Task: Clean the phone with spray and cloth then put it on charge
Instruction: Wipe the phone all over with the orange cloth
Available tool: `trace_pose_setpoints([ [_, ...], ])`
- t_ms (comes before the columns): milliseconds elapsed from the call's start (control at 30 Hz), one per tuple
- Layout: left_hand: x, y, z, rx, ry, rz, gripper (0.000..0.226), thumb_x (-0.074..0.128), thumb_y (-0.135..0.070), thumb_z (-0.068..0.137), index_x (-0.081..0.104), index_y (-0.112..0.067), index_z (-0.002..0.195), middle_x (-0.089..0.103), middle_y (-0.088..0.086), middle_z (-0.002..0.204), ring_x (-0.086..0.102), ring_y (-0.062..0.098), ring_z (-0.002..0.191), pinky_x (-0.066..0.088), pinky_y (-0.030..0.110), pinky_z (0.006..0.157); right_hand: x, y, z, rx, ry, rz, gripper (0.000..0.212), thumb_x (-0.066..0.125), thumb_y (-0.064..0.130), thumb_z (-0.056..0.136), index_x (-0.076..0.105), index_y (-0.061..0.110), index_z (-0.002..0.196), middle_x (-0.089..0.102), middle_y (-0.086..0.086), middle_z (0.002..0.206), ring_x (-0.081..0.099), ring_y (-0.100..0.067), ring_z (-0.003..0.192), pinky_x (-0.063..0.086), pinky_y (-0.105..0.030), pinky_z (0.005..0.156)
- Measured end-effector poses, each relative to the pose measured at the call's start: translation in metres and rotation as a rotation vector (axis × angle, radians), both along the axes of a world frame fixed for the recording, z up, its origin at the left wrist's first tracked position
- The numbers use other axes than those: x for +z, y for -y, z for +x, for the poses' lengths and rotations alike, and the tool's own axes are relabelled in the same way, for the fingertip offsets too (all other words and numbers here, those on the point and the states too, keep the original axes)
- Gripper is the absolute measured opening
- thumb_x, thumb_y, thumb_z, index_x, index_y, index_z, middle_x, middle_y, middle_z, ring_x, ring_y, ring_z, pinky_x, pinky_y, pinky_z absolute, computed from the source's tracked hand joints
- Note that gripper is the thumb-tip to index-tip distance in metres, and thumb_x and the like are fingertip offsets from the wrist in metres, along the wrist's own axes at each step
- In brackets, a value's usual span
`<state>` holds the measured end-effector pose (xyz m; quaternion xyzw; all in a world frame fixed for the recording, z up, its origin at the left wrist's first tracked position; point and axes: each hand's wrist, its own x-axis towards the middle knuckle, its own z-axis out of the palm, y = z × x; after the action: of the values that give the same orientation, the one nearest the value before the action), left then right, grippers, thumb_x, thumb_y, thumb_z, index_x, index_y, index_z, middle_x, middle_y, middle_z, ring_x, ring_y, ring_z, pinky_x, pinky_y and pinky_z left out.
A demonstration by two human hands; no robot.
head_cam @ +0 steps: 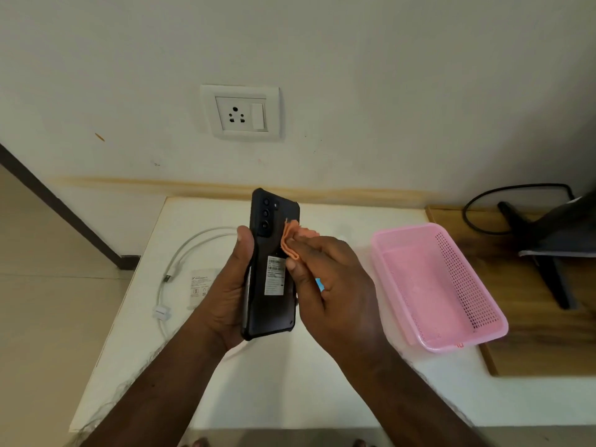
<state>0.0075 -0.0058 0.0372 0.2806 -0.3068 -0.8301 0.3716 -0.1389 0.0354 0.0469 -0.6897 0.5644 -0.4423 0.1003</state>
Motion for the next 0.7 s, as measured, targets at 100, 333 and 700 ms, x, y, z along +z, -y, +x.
trace_pose_setpoints([
  [100, 0.002, 0.002, 0.001, 0.021, 0.007, 0.007, 0.093, 0.080, -0.078, 0.047, 0.072, -0.024, 0.122, 0.065, 0.011, 0.133, 0.058, 0.033, 0.126, 0.043, 0.056, 0.104, 0.003, -0.001, 0.002, 0.037, -0.024, 0.014, 0.035, 0.052, 0.030, 0.098, 0.069, 0.014, 0.123, 0.068, 0.002, 0.121, 0.059, -0.013, 0.114, 0.051, -0.029, 0.097],
  [333, -0.002, 0.008, 0.005, 0.116, 0.060, 0.001, 0.097, 0.075, -0.083, 0.047, 0.071, -0.021, 0.121, 0.068, 0.009, 0.125, 0.066, 0.030, 0.115, 0.053, 0.058, 0.093, 0.006, -0.003, 0.000, 0.113, -0.066, 0.127, 0.035, 0.054, 0.035, 0.096, 0.072, 0.017, 0.120, 0.071, 0.004, 0.117, 0.063, -0.011, 0.108, 0.053, -0.025, 0.090],
  [700, -0.005, 0.013, 0.009, 0.279, 0.124, -0.033, 0.111, 0.070, -0.085, 0.052, 0.055, -0.016, 0.137, 0.065, 0.010, 0.120, 0.067, 0.028, 0.094, 0.055, 0.049, 0.076, 0.006, -0.006, -0.002, 0.188, 0.040, 0.239, 0.032, 0.053, 0.035, 0.097, 0.074, 0.018, 0.113, 0.072, 0.008, 0.109, 0.064, -0.005, 0.104, 0.053, -0.025, 0.088],
])
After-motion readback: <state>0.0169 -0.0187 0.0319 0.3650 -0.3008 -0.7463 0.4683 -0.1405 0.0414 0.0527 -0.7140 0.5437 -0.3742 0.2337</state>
